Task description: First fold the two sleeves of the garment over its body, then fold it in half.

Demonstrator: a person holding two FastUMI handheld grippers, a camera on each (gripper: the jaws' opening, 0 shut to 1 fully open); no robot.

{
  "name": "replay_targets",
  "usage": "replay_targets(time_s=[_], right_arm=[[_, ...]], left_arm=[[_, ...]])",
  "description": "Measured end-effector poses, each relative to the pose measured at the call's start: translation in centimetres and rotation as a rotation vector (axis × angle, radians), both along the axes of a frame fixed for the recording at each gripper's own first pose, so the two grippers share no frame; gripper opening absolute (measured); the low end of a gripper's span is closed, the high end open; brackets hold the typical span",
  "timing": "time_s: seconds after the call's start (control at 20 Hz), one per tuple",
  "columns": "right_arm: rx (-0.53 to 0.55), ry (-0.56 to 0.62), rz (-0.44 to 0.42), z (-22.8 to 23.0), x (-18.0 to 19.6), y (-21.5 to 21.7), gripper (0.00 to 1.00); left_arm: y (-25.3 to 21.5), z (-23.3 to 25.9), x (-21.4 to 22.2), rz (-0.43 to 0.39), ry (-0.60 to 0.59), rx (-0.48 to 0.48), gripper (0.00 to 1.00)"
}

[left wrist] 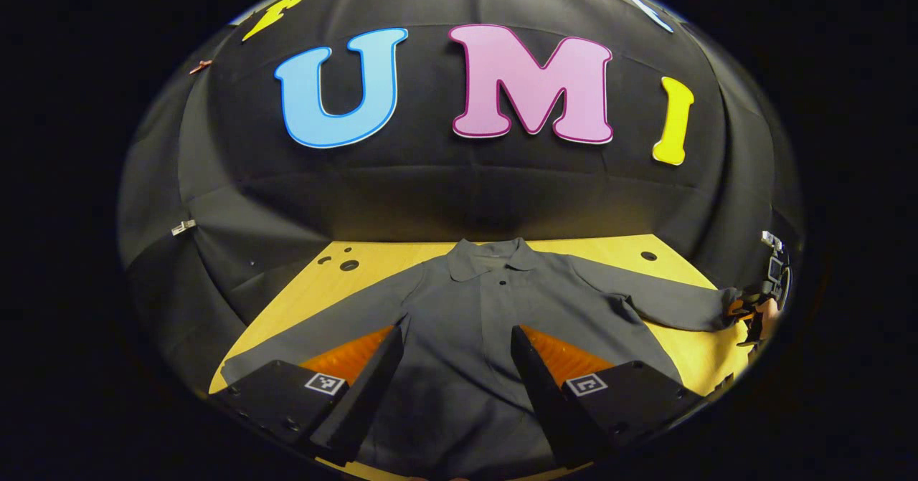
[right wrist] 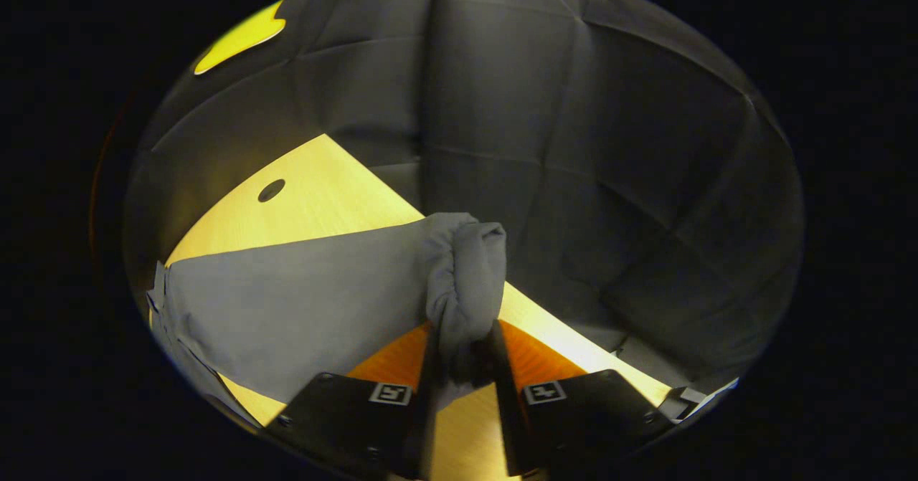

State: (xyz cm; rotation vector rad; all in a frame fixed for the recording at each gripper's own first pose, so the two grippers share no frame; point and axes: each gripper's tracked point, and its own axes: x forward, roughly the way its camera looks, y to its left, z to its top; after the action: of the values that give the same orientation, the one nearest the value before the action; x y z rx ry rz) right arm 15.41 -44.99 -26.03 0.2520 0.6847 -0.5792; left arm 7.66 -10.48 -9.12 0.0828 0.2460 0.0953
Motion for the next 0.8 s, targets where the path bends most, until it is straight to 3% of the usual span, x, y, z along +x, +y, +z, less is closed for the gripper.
replay_targets(time_s=[0.05,0.1,0.15,0.35,0.65,0.8], right_arm=[[-0.020,-0.002,0.012,0.3,0.0,-0.2,0.14],[-0.021,0.015,0.022,0.3,-0.1,0.2,0.20],[-0.022,0.018,0.035,0.2,0.2,0.3,0.11],[-0.030,0.050,0.095,0.8,0.0,0.9,0.05],[-0.220,0.013,0.292,7.1,1.9,3.5,0.05],[-0.247,-0.032,0.374,10.7,2.8,5.9,0.05]], left_arm=[[0.2,-0.1,-0.1,0.007,0.000,-0.002,0.96],[0.5,0.0,-0.1,0.016,-0.002,-0.003,0.96],[0.8,-0.1,-0.3,0.025,-0.005,-0.006,0.96],[1.8,-0.2,-1.0,0.055,-0.007,-0.017,0.96],[3.9,0.1,-1.8,0.084,-0.024,0.000,0.96],[4.8,-0.2,-2.2,0.105,-0.026,-0.018,0.96]])
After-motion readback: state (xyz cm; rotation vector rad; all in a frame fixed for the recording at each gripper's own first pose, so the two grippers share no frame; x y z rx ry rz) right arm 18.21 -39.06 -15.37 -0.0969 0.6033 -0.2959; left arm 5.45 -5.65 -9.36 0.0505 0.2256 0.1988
